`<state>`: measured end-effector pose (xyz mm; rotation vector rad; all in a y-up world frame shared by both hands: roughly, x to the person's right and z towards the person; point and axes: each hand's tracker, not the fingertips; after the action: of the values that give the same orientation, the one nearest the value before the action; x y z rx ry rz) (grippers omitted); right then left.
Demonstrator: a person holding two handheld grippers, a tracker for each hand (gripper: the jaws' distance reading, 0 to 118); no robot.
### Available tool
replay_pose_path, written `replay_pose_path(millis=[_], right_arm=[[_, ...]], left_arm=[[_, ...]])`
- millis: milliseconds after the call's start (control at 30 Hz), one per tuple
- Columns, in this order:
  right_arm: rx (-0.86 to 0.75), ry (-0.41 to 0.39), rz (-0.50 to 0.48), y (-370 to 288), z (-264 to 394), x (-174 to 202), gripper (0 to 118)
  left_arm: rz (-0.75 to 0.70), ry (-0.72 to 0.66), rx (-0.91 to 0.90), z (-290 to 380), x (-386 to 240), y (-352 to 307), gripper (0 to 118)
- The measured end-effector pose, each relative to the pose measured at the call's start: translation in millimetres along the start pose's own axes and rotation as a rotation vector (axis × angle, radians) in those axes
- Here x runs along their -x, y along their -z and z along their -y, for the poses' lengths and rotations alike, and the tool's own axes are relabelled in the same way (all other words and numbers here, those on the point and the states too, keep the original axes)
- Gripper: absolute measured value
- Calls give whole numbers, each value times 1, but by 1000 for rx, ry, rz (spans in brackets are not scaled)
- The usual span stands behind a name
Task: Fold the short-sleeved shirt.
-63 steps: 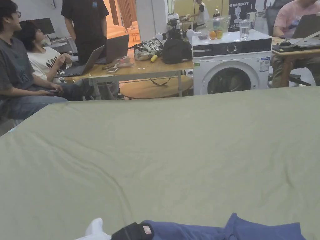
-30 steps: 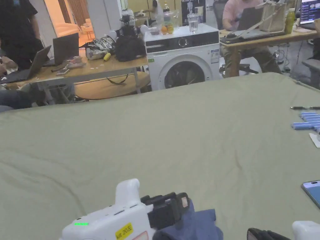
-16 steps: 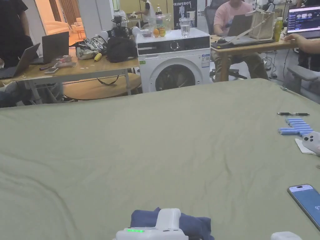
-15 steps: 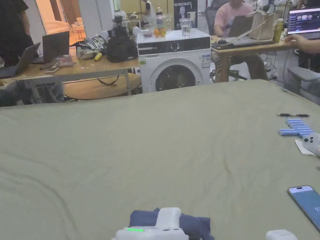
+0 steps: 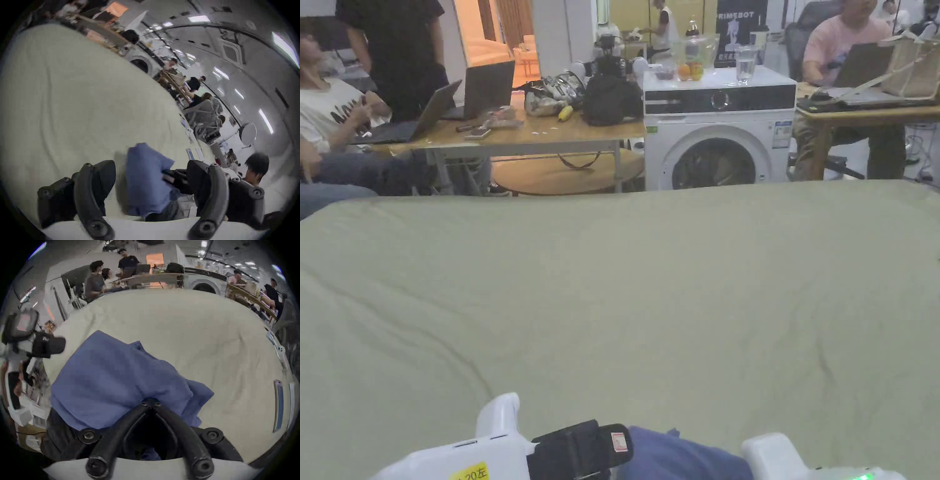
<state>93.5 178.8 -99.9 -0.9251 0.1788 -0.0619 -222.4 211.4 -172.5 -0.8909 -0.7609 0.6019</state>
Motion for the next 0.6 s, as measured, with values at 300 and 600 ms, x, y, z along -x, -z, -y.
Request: replay_pose_path(millis=[300, 600], right_arm=[[-23, 28, -2, -3, 5, 0, 0], [-155, 63, -88, -17, 5, 1, 0]], left_arm=[[-2, -88, 211, 24, 22, 82, 90], [66, -149, 132, 17, 22, 58, 37]])
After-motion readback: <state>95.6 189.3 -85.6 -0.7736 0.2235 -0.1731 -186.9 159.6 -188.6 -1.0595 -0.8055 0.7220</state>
